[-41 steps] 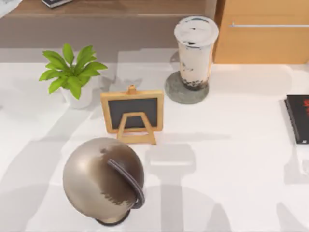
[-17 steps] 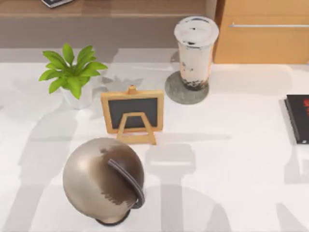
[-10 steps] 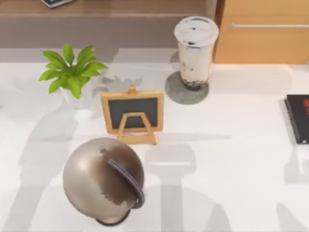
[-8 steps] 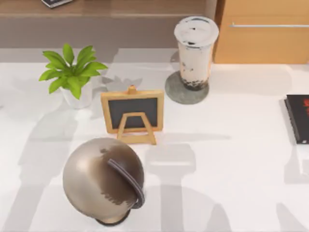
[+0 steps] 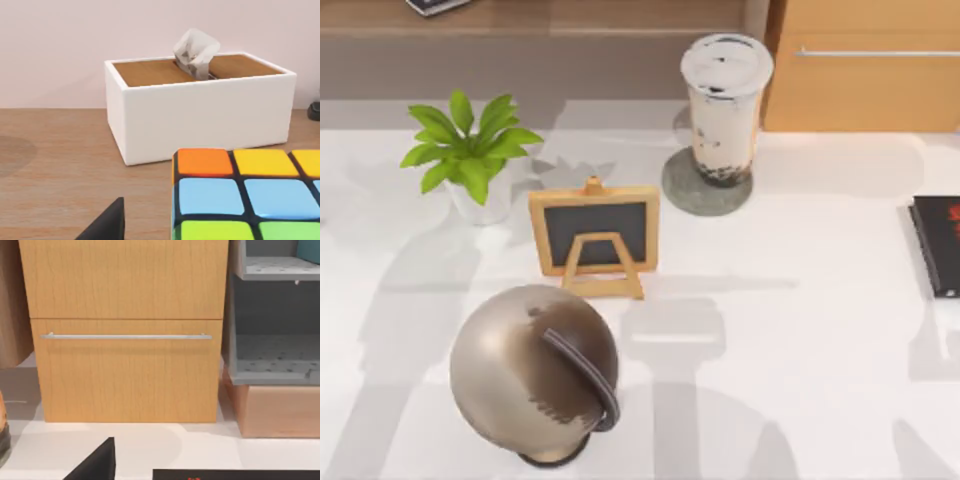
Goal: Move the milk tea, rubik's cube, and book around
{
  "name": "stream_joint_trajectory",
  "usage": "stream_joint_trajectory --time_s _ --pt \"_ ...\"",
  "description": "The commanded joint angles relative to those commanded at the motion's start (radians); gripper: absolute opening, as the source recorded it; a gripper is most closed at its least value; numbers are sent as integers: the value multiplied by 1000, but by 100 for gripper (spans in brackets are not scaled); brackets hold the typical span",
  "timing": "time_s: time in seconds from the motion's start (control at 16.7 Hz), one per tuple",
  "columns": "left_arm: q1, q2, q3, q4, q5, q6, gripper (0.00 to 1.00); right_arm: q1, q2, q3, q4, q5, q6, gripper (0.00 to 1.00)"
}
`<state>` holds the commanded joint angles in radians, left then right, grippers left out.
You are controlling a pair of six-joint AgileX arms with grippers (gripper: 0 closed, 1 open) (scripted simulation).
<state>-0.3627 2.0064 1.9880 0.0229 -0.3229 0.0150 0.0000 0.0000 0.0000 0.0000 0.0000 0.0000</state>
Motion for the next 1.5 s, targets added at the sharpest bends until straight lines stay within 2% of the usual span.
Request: stream_joint_trajectory --time_s 0.36,0.9,1.26,1.5 --pt "1 -8 -12 3 -3 0 100 0 0 0 0 0 0 100" --pt "-20 -125 -173 50 -24 1 100 0 0 0 0 0 0 100" --pt "-11 -129 -179 48 -22 1 100 0 0 0 0 0 0 100" --pt "17 -254 -311 40 4 10 100 0 0 0 0 0 0 100"
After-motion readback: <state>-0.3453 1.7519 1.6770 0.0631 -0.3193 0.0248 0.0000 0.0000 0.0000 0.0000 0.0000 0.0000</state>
